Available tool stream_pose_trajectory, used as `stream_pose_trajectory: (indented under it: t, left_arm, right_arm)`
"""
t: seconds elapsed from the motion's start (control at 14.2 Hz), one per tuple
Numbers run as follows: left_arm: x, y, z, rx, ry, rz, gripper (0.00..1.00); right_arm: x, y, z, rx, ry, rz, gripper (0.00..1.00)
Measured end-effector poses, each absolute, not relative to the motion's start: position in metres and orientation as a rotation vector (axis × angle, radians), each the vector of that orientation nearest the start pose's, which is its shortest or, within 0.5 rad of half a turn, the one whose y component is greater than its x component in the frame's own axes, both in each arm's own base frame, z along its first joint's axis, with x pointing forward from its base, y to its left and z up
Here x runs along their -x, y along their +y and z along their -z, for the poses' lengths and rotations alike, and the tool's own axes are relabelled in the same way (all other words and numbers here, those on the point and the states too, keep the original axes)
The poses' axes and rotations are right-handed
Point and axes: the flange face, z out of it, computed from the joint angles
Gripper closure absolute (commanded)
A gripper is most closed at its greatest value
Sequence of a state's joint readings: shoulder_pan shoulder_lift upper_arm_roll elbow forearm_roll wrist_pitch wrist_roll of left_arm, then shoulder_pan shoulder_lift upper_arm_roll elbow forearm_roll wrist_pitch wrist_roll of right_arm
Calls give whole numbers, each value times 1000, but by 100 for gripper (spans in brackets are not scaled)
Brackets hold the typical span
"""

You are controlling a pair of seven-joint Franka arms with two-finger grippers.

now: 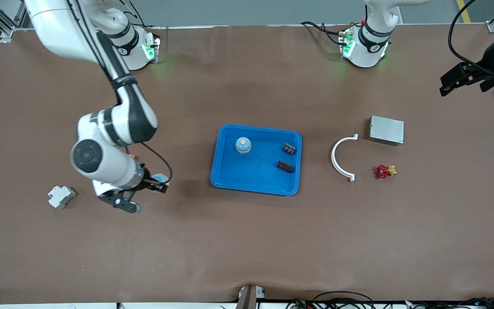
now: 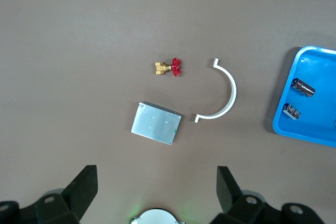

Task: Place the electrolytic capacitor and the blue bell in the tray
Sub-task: 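Carry the bell with the right gripper and lower it into the tray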

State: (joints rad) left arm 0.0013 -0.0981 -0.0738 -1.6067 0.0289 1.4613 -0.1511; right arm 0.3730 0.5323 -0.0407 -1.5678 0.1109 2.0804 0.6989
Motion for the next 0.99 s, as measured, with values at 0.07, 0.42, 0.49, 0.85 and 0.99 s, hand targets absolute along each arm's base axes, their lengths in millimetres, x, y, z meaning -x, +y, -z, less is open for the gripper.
stream_pose_trajectory:
  t: [0.07, 0.42, 0.49, 0.85, 0.99]
  left_arm:
    - [-511, -36, -650, 3097, -127, -66, 0]
    - [-512, -36, -650, 3098, -125, -63, 0]
    - [-512, -36, -650, 3098, -125, -63, 0]
    - [-512, -37, -650, 3098, -124, -63, 0]
    - [-512, -39, -650, 3098, -116, -61, 0]
  right_arm:
    - [-642, 256, -334, 3012, 667, -82, 100]
    - [-605, 356, -329, 2926, 846, -8, 100]
    - [-595, 377, -318, 2914, 869, 2, 100]
    - [-565, 430, -262, 2947, 944, 49, 100]
    - [-560, 438, -260, 2943, 963, 49, 100]
